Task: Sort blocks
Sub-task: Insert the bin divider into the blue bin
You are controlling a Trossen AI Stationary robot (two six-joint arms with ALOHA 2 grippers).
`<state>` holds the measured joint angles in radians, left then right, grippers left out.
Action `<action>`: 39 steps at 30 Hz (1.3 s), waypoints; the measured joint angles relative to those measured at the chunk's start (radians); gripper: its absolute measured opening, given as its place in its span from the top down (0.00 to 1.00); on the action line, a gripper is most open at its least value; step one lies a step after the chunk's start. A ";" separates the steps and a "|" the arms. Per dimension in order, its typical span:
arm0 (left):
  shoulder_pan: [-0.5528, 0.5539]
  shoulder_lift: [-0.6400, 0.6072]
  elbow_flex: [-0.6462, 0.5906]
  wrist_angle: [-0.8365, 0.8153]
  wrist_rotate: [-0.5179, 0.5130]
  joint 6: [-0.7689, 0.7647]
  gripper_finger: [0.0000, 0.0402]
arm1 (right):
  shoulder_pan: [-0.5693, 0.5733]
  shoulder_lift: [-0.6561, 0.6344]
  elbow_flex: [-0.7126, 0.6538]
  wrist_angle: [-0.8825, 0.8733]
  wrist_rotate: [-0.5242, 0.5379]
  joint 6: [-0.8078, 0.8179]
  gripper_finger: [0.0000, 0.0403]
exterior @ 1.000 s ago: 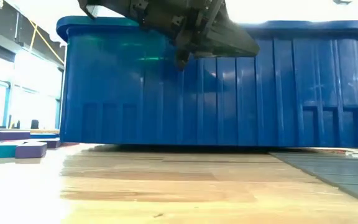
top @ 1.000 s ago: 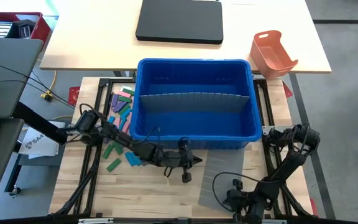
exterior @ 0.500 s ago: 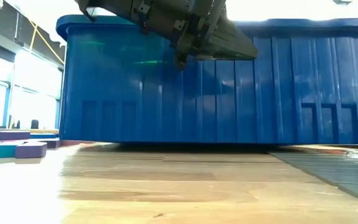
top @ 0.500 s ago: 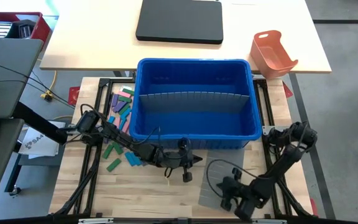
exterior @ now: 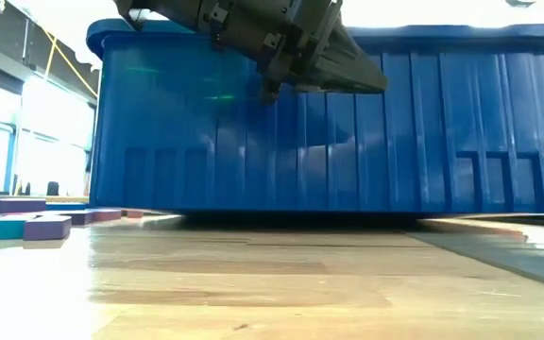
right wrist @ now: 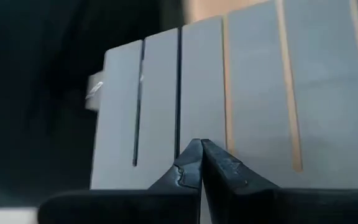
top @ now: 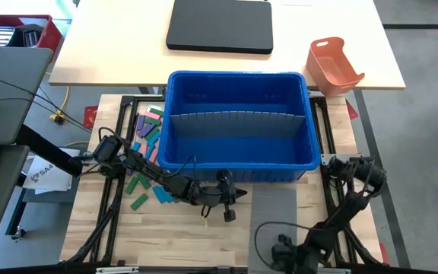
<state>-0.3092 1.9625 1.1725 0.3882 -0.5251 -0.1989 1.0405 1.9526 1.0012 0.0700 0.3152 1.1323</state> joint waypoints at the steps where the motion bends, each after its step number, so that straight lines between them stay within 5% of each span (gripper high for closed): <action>1: 0.000 0.000 0.000 0.000 0.000 0.000 1.00 | 0.004 0.011 0.006 0.005 0.003 -0.004 1.00; 8: 0.000 0.000 -0.001 0.002 0.005 0.006 1.00 | 0.008 0.010 0.139 -0.020 0.168 -0.217 1.00; 20: -0.067 0.004 0.068 0.022 0.063 0.035 1.00 | -0.024 0.010 0.310 -0.155 0.194 -0.348 0.99; 32: -0.215 0.000 0.077 0.034 0.132 0.005 1.00 | -0.005 0.020 0.338 -0.118 0.058 -0.583 0.60; 39: -0.267 0.000 0.077 0.029 0.126 0.002 1.00 | 0.016 0.172 0.603 -0.345 0.023 -0.766 0.53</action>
<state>-0.5761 1.9621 1.2495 0.4176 -0.3995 -0.1974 1.0567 2.1244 1.6046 -0.2750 0.3382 0.3661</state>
